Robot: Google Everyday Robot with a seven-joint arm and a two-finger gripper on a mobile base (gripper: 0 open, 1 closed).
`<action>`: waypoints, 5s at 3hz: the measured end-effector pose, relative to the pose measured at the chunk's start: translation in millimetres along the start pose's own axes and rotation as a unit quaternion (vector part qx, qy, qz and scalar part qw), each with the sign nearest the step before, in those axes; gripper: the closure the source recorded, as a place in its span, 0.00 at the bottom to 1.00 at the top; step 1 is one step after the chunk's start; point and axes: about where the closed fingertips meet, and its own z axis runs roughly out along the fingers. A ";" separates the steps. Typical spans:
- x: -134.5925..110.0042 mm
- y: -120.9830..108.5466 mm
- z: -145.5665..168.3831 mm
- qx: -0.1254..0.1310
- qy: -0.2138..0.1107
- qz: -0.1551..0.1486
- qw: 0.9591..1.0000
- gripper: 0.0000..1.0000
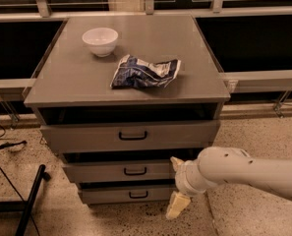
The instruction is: Open middle drawer
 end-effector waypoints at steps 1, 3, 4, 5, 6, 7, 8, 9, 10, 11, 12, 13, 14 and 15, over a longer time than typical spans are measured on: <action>0.0 0.0 0.1 0.000 0.000 0.000 1.000 0.00; 23.3 -11.8 42.6 -0.014 -0.004 -0.021 1.000 0.00; 29.6 -21.7 60.2 -0.009 -0.017 -0.032 0.999 0.00; 32.9 -33.8 71.9 0.005 -0.043 -0.038 0.998 0.00; 33.8 -46.5 80.5 0.017 -0.069 -0.041 0.997 0.00; 31.4 -57.9 91.1 0.018 -0.079 -0.047 0.996 0.00; 23.2 -79.6 121.0 -0.003 -0.063 -0.064 0.996 0.00; 24.0 -84.9 131.1 -0.008 -0.062 -0.064 0.996 0.00; 26.6 -85.3 138.6 -0.015 -0.055 -0.061 0.997 0.00; 29.5 -83.2 143.3 -0.026 -0.042 -0.054 0.997 0.00; 32.0 -78.9 143.3 -0.037 -0.033 -0.048 0.998 0.00; 36.0 -72.6 139.2 -0.045 -0.027 -0.042 0.998 0.00; 41.9 -63.6 134.7 -0.055 -0.019 -0.036 0.998 0.00; 48.5 -51.9 131.0 -0.079 -0.004 -0.028 0.997 0.00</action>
Offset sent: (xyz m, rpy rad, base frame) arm 0.0182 -0.0127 -0.0549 -0.0103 0.0167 0.0414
